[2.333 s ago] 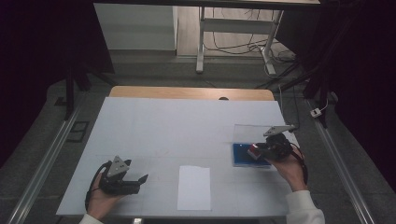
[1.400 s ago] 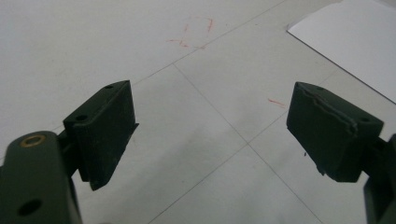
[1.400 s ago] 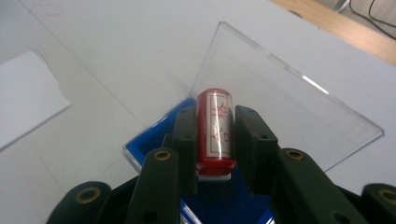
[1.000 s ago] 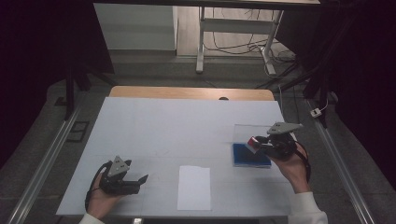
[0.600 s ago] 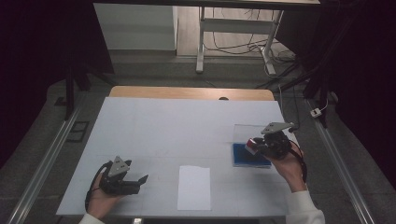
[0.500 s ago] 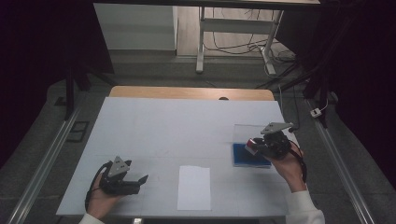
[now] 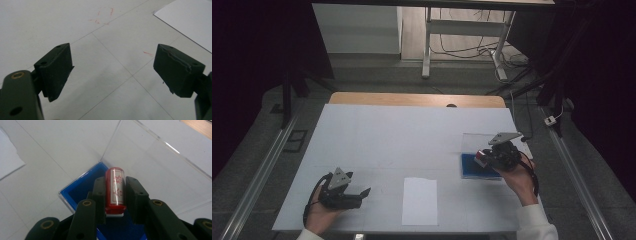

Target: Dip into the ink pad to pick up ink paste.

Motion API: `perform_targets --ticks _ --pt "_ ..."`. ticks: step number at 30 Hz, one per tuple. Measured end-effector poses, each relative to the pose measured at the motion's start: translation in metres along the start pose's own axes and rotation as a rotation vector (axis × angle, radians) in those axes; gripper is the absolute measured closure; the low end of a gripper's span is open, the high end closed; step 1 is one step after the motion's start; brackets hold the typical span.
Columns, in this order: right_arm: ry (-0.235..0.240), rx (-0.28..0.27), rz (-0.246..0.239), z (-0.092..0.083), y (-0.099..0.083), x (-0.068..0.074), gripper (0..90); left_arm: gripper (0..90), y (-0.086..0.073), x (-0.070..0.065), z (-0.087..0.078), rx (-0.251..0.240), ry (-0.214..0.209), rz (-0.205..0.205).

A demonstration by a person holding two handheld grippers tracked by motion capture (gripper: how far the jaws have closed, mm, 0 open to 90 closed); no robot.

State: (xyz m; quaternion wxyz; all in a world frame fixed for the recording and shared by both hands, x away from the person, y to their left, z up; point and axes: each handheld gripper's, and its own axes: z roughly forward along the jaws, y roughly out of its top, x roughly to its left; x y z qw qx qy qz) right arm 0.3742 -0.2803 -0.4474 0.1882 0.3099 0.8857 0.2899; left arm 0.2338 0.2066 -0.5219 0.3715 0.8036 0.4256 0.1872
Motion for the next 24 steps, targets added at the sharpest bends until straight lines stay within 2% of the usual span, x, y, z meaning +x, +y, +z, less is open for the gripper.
perform_targets --ticks 17,19,24 --pt "-0.011 0.052 -0.011 0.012 -0.003 0.001 70.2 15.8 0.0 0.0 -0.001 -0.003 0.002 0.004" --pt "0.001 0.052 0.003 0.012 -0.005 -0.001 70.1 15.8 0.0 0.0 0.0 -0.002 0.003 0.004" --pt "-0.01 0.066 0.014 0.013 -0.004 -0.001 70.1 15.8 0.0 -0.001 0.0 0.002 0.003 0.006"
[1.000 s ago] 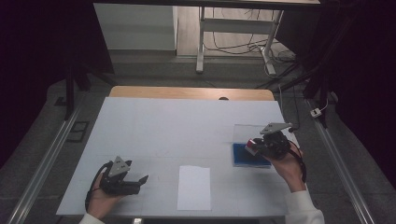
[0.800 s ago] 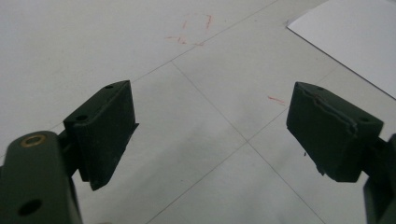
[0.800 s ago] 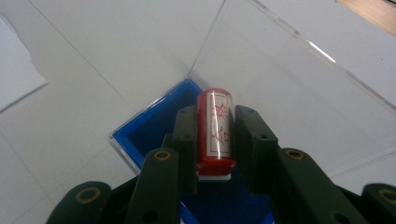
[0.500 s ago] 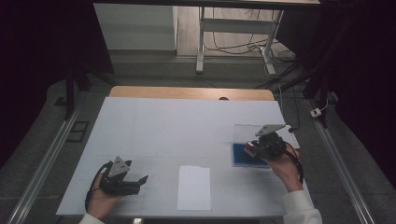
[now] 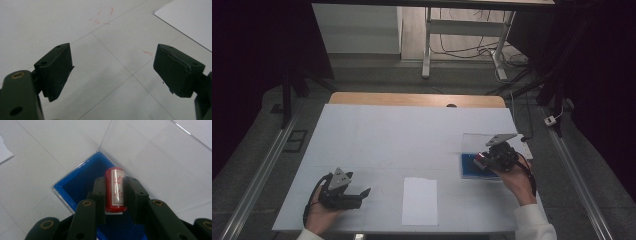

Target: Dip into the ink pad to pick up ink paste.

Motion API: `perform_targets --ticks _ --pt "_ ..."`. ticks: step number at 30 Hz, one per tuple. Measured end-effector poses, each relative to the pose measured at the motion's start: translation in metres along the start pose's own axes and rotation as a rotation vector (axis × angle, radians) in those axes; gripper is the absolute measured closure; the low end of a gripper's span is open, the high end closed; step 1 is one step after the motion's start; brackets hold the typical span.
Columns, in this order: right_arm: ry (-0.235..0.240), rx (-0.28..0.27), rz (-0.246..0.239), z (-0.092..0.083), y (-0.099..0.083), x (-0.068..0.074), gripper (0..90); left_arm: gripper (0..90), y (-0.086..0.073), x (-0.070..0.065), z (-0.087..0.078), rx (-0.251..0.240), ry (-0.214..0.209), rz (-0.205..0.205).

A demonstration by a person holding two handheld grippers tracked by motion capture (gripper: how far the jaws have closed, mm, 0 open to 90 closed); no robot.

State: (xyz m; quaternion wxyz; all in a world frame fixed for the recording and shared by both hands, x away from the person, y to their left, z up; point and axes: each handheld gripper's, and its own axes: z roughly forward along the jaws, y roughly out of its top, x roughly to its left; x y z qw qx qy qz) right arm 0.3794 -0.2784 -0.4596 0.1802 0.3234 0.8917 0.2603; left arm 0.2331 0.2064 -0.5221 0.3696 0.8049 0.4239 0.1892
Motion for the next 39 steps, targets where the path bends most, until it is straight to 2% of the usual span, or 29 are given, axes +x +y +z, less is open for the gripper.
perform_targets --ticks 9,14,22,30,39 --pt "-0.003 0.015 -0.002 0.002 0.001 0.0 70.3 15.8 0.0 0.0 0.0 0.0 -0.001 0.001" --pt "-0.006 0.037 -0.015 0.002 0.004 0.001 70.4 15.8 0.0 0.001 0.0 0.0 0.001 -0.002" --pt "0.005 0.08 -0.001 0.007 0.006 -0.001 70.6 15.8 -0.001 0.0 -0.001 -0.001 0.003 -0.003" --pt "-0.025 0.115 -0.007 0.009 0.009 0.004 70.6 15.8 -0.001 -0.001 -0.002 -0.001 0.005 -0.001" --pt "-0.003 0.141 0.005 0.011 0.012 0.002 70.6 15.8 -0.001 -0.001 -0.002 0.0 0.008 -0.002"
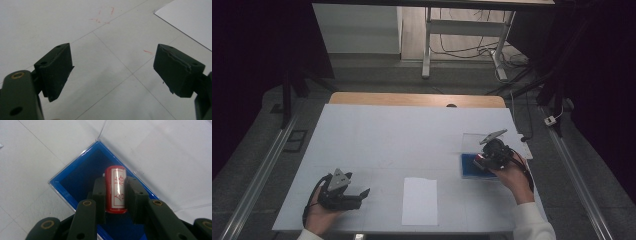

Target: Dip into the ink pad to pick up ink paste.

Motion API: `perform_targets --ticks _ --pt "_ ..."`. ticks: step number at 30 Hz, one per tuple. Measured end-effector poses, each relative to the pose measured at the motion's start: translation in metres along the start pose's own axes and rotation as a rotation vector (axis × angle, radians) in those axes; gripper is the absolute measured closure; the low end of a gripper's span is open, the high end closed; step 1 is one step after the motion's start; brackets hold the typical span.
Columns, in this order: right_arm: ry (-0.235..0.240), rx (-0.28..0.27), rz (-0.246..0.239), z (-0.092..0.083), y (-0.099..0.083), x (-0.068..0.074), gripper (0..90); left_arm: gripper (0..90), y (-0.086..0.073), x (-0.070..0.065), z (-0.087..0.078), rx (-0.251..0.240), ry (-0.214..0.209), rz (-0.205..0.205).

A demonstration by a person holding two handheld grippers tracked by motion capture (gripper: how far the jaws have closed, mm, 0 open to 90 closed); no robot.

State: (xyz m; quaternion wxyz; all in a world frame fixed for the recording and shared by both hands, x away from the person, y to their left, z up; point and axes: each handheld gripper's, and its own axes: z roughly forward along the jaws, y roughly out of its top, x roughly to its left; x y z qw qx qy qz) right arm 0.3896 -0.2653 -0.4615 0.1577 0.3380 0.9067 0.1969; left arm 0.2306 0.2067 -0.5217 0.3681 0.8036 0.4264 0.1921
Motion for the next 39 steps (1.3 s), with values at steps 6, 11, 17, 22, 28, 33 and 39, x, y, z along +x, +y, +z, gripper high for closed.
perform_targets --ticks 6,11,17,22,28,33,39 --pt "-0.001 -0.004 0.0 0.001 -0.001 0.001 70.6 15.7 0.0 0.0 0.0 0.0 0.001 0.0" --pt "-0.004 -0.008 -0.002 0.001 -0.001 0.001 70.6 15.7 0.0 0.0 0.001 -0.001 -0.001 -0.001" --pt "0.003 -0.042 -0.015 -0.001 -0.004 -0.001 70.2 15.7 0.001 0.001 -0.001 -0.01 0.003 -0.002" --pt "0.019 -0.094 0.013 -0.01 -0.007 -0.005 70.1 15.7 0.0 0.002 0.0 -0.004 0.002 0.002" --pt "0.029 -0.147 0.0 -0.027 0.0 0.002 70.0 15.8 0.0 0.001 -0.001 -0.006 0.0 0.006" --pt "0.039 -0.172 0.003 -0.038 0.0 0.002 70.0 15.8 0.0 0.002 -0.001 -0.003 0.002 0.006" --pt "0.043 -0.186 -0.001 -0.046 0.001 0.001 70.1 15.8 0.0 0.001 0.0 0.003 0.003 0.011"
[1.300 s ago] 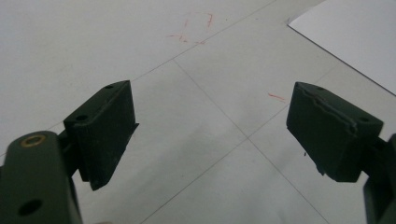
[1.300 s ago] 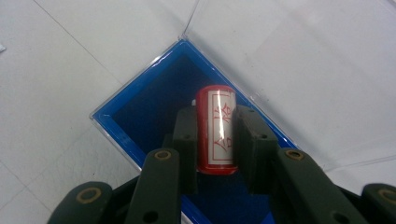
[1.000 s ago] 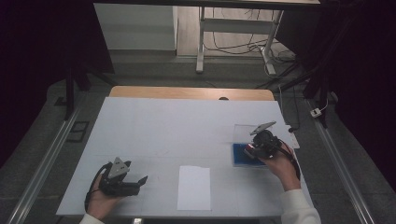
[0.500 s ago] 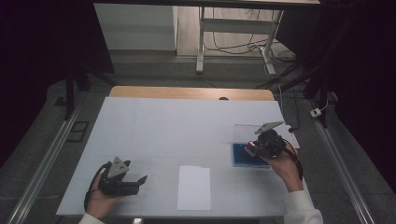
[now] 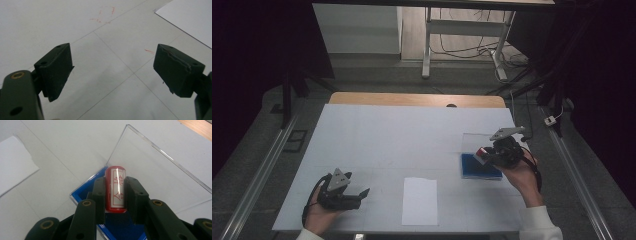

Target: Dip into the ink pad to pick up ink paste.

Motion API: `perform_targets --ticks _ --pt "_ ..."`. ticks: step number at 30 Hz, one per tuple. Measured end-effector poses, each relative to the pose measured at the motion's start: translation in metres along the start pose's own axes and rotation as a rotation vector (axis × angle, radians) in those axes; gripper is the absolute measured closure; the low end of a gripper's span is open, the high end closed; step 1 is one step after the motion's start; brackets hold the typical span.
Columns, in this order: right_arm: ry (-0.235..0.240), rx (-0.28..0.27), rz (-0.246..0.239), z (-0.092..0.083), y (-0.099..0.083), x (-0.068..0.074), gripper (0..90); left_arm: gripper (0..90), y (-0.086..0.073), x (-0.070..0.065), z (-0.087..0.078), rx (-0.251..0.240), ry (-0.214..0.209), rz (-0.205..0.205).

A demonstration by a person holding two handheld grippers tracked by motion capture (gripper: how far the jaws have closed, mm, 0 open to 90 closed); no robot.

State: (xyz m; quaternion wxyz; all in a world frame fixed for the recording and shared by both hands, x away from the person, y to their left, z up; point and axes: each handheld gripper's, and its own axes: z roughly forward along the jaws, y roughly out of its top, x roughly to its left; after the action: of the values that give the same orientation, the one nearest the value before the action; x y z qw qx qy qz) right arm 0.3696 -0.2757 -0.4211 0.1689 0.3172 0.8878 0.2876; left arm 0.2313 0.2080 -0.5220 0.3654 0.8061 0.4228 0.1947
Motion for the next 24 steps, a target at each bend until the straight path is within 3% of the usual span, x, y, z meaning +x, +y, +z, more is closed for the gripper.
perform_targets --ticks 11,17,24 --pt "0.005 0.094 -0.045 0.024 0.001 0.006 70.1 15.9 -0.001 0.0 0.001 0.003 -0.002 0.0" --pt "-0.003 0.157 -0.031 0.041 -0.004 0.002 70.1 15.9 0.0 0.0 0.001 0.007 -0.002 0.003" --pt "-0.004 0.191 0.004 0.042 -0.002 0.001 70.2 15.9 0.0 0.0 0.001 0.006 -0.003 0.0"
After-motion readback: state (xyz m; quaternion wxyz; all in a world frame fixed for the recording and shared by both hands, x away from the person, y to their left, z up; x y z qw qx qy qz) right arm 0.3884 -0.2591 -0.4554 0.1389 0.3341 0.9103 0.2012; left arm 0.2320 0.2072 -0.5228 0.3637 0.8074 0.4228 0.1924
